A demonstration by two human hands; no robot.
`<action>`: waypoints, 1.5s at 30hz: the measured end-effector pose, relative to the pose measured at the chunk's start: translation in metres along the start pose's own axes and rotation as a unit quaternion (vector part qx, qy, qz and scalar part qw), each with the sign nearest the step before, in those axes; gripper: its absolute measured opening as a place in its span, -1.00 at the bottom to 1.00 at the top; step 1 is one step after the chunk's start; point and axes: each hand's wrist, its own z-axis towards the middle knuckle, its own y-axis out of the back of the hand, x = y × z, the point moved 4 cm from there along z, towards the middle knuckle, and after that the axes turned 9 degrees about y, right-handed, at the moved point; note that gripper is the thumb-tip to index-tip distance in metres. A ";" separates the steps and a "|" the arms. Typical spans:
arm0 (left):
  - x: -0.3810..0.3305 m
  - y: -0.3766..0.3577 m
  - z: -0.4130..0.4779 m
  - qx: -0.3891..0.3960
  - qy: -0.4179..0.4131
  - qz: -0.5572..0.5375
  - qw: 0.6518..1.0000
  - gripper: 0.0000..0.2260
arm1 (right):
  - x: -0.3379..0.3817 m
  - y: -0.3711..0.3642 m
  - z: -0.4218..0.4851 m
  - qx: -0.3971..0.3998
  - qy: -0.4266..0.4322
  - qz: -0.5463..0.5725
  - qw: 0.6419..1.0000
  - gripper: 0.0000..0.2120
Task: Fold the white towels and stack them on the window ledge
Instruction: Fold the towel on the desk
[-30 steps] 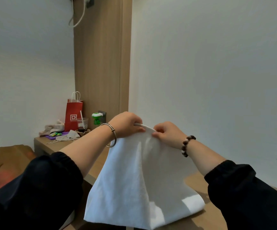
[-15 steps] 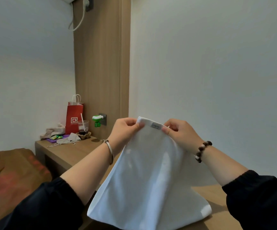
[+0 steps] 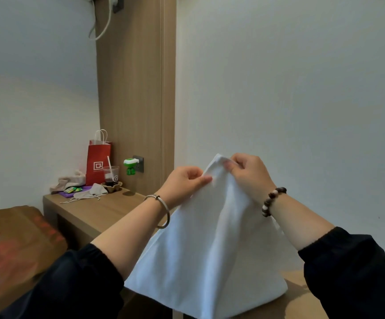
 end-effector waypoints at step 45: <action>0.042 0.225 -0.024 -0.318 0.119 -0.162 0.927 -0.70 | 0.051 0.008 0.065 -0.359 -0.091 -0.073 0.926 -0.81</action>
